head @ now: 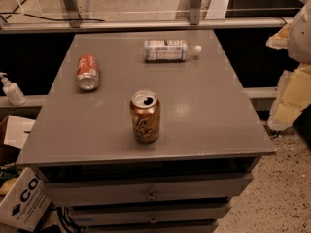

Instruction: Pick orange can

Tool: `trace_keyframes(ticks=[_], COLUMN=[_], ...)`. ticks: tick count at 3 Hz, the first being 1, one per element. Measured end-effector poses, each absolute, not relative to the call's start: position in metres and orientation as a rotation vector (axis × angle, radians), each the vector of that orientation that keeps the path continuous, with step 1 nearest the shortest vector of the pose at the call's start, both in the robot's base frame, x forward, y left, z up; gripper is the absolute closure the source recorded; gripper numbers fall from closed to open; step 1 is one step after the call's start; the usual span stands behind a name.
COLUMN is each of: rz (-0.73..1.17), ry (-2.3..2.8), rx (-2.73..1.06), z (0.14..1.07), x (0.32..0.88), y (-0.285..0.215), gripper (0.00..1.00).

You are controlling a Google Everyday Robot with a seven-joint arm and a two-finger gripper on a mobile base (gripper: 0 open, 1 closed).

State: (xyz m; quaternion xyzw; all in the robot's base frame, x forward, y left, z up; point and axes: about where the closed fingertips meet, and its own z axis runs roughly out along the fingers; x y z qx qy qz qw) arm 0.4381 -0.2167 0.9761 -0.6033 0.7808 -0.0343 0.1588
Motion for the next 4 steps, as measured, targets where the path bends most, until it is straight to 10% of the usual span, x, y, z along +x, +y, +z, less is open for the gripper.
trace_keyframes(ticks=[4], rz=[0.355], ry=[2.079], rx=[-1.514], z=[0.936], x=[0.447], y=[-0.155], gripper=[0.00])
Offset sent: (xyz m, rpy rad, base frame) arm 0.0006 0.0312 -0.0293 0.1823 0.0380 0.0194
